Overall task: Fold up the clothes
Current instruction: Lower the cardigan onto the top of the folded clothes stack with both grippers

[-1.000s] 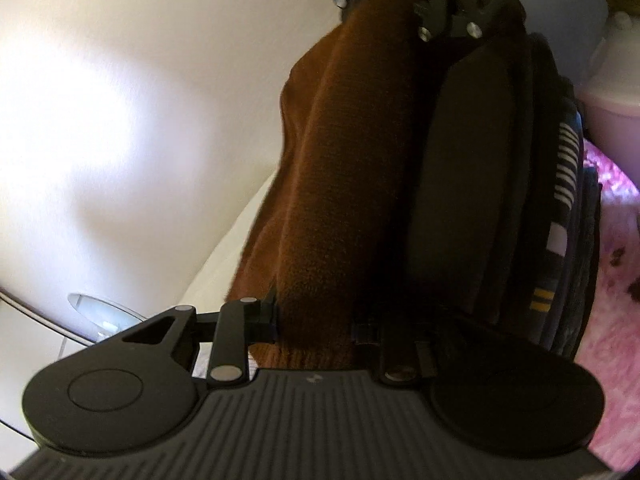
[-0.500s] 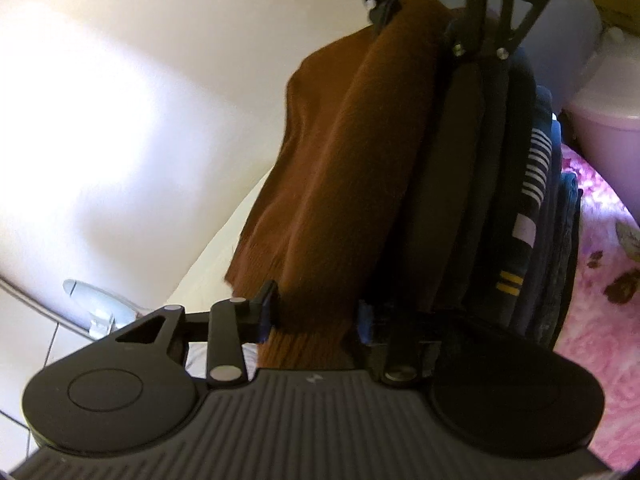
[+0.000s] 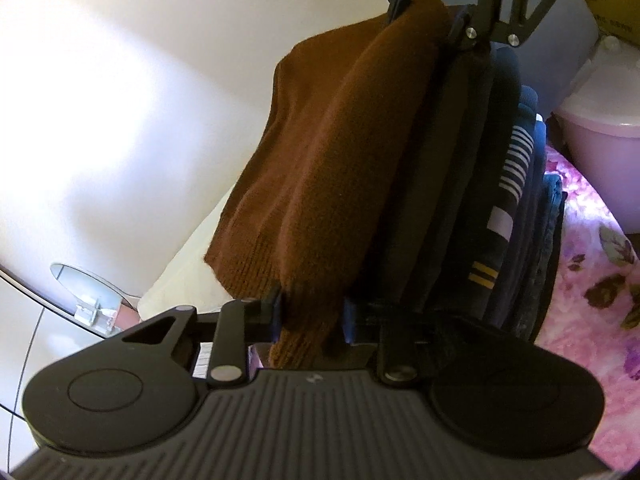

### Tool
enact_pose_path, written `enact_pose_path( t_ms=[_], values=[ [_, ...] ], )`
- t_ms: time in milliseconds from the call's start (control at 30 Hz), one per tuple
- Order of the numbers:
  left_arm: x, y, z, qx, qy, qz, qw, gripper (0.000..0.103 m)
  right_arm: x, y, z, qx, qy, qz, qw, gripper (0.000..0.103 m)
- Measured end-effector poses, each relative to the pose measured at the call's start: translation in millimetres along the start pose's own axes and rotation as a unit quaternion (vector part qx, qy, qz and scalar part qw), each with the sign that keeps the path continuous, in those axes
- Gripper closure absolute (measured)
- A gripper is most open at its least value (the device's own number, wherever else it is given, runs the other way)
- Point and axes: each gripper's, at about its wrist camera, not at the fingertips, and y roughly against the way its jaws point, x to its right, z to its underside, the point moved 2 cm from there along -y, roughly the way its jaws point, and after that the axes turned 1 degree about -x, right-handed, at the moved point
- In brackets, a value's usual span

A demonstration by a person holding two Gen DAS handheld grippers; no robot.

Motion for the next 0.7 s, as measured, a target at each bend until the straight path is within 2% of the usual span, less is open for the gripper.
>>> enact_pose_path(
  t_ms=[67,200,400,467,600,700],
  values=[
    [2,32,27,-0.001,0.007,-0.001,1.0000,0.077,2,2,-2,0.002,-0.007,0.001,1.000,0.062],
    [0,45,23,0.003,0.045,0.009,0.9990,0.073,3,7,-6,0.002,-0.015,0.010,1.000,0.060],
    [-16,60,21,0.010,0.124,0.028,0.9918,0.071,-2,14,-4,-0.014,-0.055,0.032,0.998,0.053],
    [-24,56,41,0.011,0.141,0.031,0.9894,0.071,-3,17,-2,-0.020,-0.074,0.036,0.996,0.051],
    [-34,82,45,0.016,0.173,0.041,0.9839,0.071,-5,25,2,-0.033,-0.114,0.044,0.992,0.049],
    [-39,87,50,0.019,0.188,0.047,0.9809,0.070,-6,36,3,-0.034,-0.142,0.043,0.988,0.049]
  ],
)
